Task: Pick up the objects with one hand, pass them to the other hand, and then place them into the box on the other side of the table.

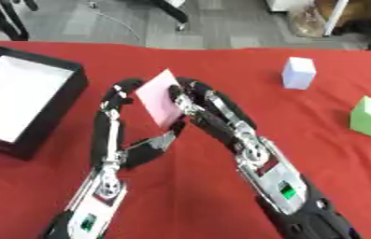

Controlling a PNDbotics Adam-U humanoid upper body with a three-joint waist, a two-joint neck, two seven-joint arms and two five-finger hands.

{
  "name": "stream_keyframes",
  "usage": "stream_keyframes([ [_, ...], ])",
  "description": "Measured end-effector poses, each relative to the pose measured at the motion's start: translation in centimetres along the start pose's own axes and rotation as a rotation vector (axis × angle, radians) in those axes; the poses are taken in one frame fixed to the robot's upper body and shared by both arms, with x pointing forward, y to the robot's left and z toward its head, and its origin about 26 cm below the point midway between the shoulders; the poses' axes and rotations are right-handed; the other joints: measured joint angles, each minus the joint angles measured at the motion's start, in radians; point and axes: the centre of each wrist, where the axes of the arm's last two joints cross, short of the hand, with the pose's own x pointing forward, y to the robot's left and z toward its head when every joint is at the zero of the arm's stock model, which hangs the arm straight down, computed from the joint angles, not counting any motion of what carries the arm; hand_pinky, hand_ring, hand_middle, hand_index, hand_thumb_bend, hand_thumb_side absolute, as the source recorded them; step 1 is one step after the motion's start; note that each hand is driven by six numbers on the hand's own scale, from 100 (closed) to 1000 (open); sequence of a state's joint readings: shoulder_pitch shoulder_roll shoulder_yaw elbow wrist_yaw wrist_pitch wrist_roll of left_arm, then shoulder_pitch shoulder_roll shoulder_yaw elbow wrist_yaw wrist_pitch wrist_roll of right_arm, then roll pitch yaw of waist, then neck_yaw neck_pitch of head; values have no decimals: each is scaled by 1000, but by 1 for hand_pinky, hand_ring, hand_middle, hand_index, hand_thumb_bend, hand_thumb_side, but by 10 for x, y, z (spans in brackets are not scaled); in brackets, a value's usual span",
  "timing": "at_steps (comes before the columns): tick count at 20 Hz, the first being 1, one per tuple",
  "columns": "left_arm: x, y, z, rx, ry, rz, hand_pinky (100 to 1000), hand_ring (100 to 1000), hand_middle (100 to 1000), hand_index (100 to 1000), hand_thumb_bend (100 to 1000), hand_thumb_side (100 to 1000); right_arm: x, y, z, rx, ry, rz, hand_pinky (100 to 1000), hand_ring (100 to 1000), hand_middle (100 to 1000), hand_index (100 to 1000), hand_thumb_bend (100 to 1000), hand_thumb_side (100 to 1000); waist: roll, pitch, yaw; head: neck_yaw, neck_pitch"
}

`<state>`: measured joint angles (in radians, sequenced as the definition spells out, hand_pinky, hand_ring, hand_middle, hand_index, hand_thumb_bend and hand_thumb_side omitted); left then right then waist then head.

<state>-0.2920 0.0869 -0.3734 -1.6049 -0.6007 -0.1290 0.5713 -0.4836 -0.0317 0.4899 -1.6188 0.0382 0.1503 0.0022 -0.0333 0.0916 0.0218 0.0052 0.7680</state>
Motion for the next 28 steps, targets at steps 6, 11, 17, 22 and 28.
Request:
stream_keyframes([
  [6, 2, -2, -1, -11, -20, 41, 662, 733, 671, 729, 498, 321, 0, 1, 0, 25, 0, -16, 655, 635, 520, 693, 100, 754, 0, 0, -2, 0, -5],
  [11, 4, -4, -1, -29, -40, 67, 637, 655, 583, 642, 362, 291, -1, 0, 1, 51, 4, -29, 658, 642, 533, 706, 100, 777, 0, 0, -2, 0, -5],
  [17, 7, -3, -3, 5, -62, 79, 606, 604, 530, 587, 277, 261, -1, -1, 1, 123, -19, -40, 686, 712, 641, 830, 100, 894, 0, 0, -3, 0, -5],
  [22, 9, -1, -1, 58, -76, 75, 596, 591, 515, 568, 262, 254, -1, -5, 1, 201, -68, -38, 701, 749, 734, 904, 100, 944, 0, 0, -3, 0, -5],
  [28, 10, 2, 0, 105, -79, 70, 598, 591, 514, 566, 268, 252, 3, -9, 3, 240, -131, -34, 733, 807, 837, 952, 100, 944, 0, 0, -2, -2, -5],
])
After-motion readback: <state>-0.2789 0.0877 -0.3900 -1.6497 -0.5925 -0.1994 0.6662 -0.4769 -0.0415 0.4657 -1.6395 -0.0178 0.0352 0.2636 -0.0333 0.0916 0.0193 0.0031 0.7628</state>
